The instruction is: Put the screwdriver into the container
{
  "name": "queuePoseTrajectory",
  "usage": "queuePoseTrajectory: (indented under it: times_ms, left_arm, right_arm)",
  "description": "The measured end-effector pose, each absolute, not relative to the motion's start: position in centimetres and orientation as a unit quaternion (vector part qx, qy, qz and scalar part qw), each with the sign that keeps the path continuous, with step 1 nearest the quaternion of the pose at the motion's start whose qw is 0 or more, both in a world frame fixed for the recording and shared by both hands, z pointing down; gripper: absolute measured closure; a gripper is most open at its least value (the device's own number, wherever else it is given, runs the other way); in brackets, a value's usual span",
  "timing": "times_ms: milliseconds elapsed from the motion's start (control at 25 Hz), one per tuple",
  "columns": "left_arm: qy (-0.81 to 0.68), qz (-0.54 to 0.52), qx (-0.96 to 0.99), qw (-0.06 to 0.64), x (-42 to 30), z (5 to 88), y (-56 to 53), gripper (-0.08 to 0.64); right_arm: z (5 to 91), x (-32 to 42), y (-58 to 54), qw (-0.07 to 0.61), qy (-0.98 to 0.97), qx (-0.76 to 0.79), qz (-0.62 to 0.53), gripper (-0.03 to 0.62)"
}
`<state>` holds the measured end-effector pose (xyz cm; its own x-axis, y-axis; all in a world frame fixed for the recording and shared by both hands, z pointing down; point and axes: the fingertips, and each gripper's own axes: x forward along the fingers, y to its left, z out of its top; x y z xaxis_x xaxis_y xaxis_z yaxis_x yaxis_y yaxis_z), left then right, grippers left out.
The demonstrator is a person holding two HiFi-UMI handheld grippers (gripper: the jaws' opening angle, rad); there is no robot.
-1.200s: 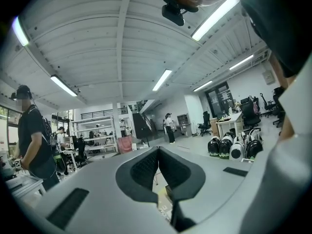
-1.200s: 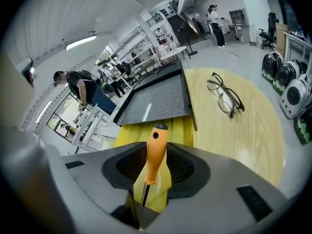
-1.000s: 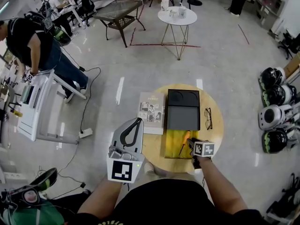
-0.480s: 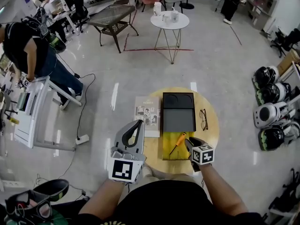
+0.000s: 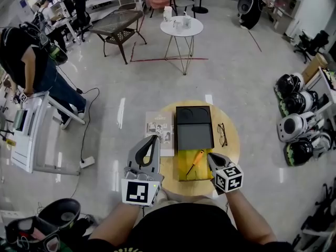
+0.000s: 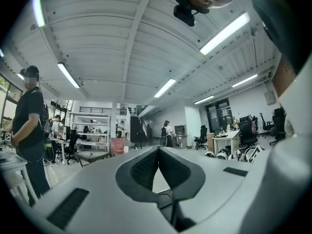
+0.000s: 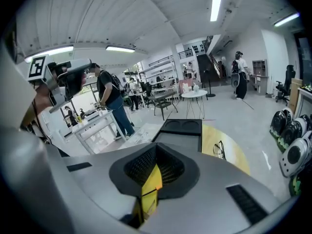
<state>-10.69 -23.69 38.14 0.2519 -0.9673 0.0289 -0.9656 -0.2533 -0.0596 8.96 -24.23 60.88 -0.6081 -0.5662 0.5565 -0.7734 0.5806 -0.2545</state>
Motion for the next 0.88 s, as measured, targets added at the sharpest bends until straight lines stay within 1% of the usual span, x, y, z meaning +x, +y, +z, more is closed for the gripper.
queuePoseTrajectory:
  times_ms: [440,680,880]
  left_arm:
    - [0.573,-0.03,-0.819,0.027,-9.4,37.8,-23.5,0.543]
    - [0.564,-0.054,-0.822,0.048,-9.2,37.3,-23.5,0.543]
    - [0.555,-0.062,-0.827,0.057,-8.9,37.0,-23.3,0.543]
  right_arm:
    - [50.3,9.0,-25.2,0.15,-0.883,0.409,0.174,0.58]
    - [45.9,8.6,-24.9,0.119,-0.892,0.408,0.156,0.578]
    - [43.4,8.3,-24.1,0.083,-0.902,0.392,0.163,0.58]
